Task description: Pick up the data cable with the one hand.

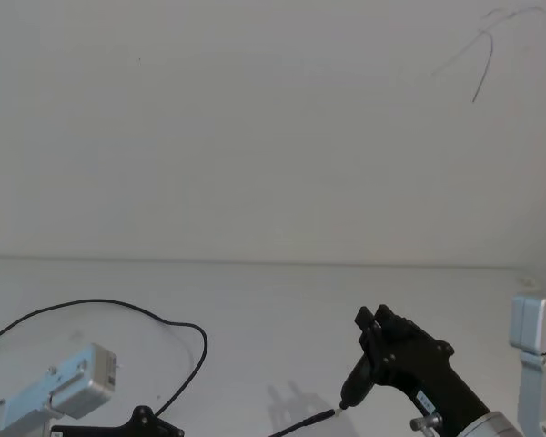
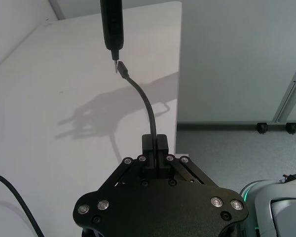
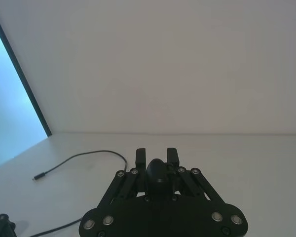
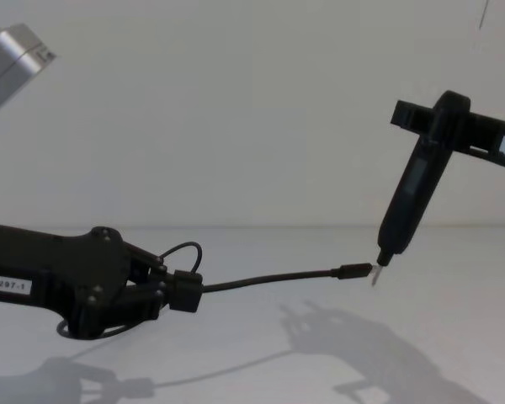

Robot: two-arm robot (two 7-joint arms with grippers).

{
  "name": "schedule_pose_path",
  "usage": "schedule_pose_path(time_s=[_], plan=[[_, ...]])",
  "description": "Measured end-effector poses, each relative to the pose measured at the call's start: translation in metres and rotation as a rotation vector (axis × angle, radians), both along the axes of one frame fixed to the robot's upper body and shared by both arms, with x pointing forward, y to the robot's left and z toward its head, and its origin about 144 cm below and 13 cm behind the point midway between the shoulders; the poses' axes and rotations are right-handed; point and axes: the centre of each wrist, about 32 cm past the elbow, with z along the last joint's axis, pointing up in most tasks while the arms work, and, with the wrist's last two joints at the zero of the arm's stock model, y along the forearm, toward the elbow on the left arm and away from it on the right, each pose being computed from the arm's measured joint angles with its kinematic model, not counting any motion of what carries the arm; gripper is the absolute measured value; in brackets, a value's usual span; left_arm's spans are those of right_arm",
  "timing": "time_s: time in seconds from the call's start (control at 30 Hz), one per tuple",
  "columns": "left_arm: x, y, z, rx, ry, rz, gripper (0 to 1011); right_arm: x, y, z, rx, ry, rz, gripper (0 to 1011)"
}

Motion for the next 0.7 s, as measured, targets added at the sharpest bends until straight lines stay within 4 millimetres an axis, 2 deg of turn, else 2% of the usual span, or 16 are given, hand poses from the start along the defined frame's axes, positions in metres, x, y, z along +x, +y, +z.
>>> schedule_pose_path(time_s=[0.7], plan=[[0.0,0.0,0.0,0.0,0.0,0.0,43,-0.0001,-0.0038,-0.0007,-0.026,0.011,-0.005,251]])
